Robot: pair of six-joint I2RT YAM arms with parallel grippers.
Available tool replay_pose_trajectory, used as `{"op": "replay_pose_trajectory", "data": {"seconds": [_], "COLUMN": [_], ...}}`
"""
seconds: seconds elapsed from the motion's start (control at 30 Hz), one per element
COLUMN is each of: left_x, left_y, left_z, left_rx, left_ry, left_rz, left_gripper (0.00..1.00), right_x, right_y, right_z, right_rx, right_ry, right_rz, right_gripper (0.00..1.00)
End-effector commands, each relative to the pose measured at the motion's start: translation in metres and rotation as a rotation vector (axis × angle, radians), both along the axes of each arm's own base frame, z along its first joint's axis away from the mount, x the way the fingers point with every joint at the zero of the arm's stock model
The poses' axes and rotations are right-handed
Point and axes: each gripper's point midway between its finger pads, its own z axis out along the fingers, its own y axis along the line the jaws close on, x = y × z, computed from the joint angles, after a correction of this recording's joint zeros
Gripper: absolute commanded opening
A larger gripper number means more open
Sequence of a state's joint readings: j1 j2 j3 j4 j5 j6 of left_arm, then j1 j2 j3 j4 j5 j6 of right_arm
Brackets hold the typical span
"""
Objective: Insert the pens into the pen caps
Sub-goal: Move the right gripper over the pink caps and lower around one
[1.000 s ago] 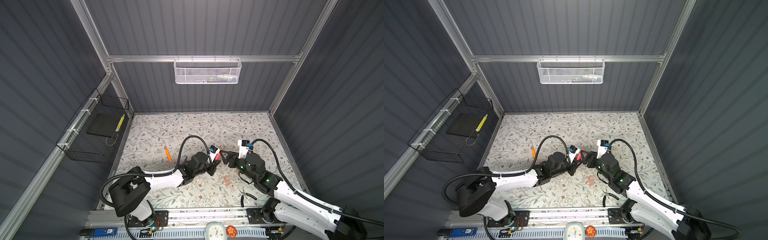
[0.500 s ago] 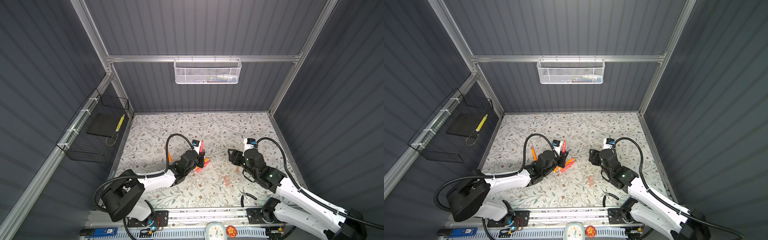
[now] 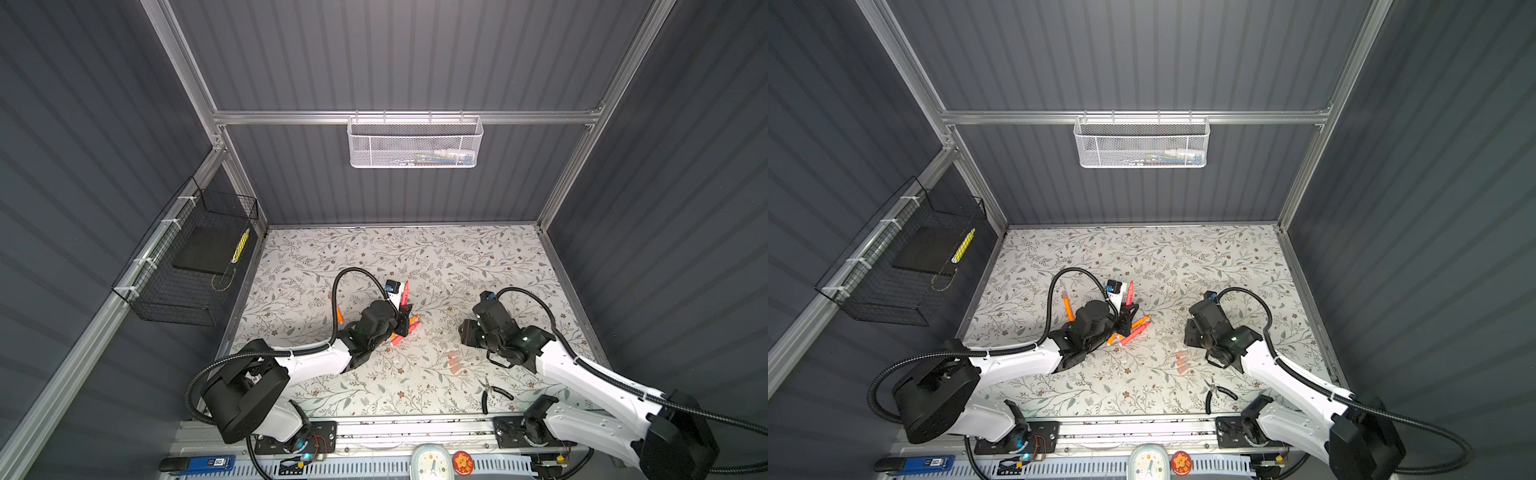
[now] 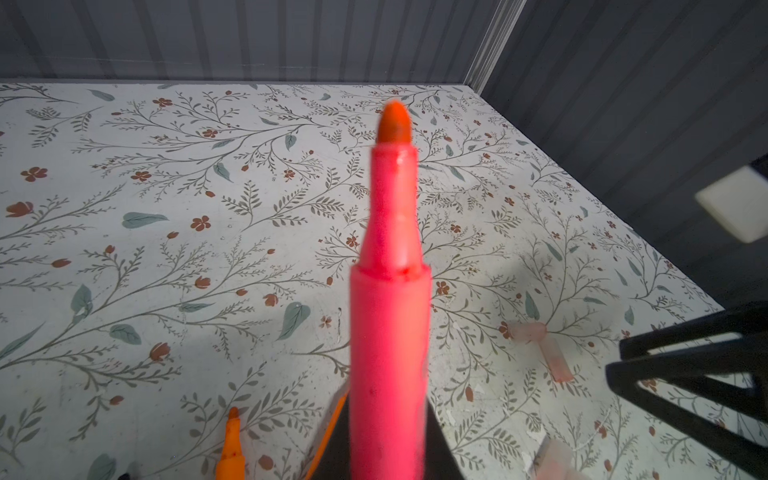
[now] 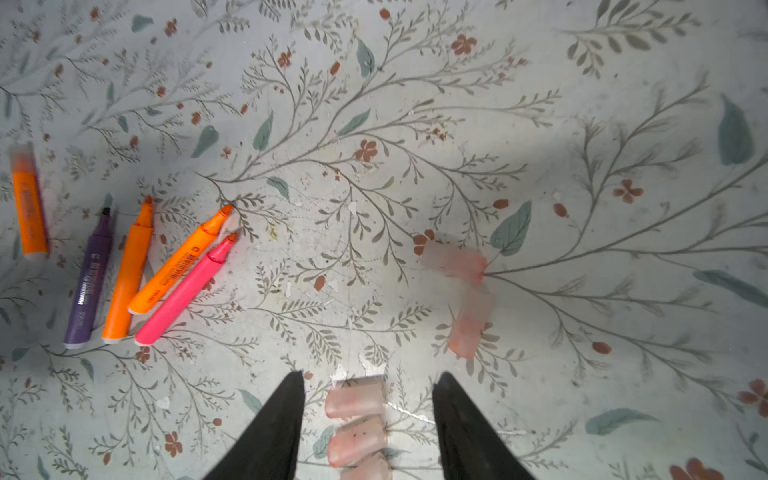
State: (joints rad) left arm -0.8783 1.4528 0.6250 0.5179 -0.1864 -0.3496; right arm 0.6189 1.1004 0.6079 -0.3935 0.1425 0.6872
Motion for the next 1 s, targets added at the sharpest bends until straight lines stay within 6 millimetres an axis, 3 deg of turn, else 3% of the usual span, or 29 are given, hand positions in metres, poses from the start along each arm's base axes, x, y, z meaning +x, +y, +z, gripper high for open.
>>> {"op": "replay_pose_trajectory", "data": {"seconds": [0.0, 0.23, 0.53, 0.97], "left_x": [-0.001, -0.002, -0.004, -0.006], "left_y": [-0.007, -0.009, -0.01, -0.014], "left_z": [0.012, 0.013, 0.012, 0.013], "left_rx": [-0.017, -0.021, -0.026, -0.041], "left_ry": [-0.034, -0.03, -0.024, -0.014], "left_rz": [-0.028, -0.039, -0.045, -0.07], "left_gripper": [0.0, 0.0, 0.0, 0.0], "right_x": [-0.006, -0.004, 0.008, 0.025], "right_y": [-0.01, -0.025, -0.045, -0.045], "right_z": [-0.028, -0.053, -0.05, -0.055], "right_rx": [-0.057, -0.065, -0.107, -0.148], "right_ry": [0.105, 0.198, 0.14, 0.151], "right_rz": [0.0, -0.049, -0.164, -0.188], "right_gripper": [0.47, 0.37, 0.37, 0.39]}}
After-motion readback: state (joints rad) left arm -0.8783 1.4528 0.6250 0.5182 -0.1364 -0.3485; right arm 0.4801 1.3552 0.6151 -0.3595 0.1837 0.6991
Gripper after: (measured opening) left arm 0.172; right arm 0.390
